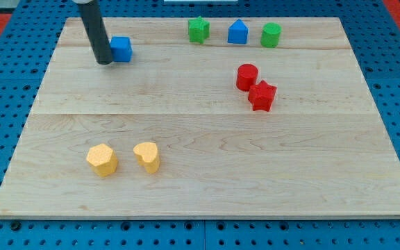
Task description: Place blue cube left of green star
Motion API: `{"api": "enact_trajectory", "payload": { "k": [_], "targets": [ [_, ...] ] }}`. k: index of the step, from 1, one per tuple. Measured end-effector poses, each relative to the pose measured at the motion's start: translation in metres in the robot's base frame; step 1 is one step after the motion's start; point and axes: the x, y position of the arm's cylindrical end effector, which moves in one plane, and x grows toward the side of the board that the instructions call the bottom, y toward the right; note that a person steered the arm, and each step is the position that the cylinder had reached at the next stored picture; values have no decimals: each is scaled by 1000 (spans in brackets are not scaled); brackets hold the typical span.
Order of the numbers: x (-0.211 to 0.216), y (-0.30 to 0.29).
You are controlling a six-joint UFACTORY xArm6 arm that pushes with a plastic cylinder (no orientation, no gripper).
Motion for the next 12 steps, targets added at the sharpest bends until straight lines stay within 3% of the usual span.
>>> {"api": "enact_trajectory", "payload": {
  "k": [3,4,6,7,10,12],
  "targets": [
    [-49,52],
    [-30,26],
    [-85,-3],
    [-85,32],
    [-66,32],
    [-83,75]
  ]
}}
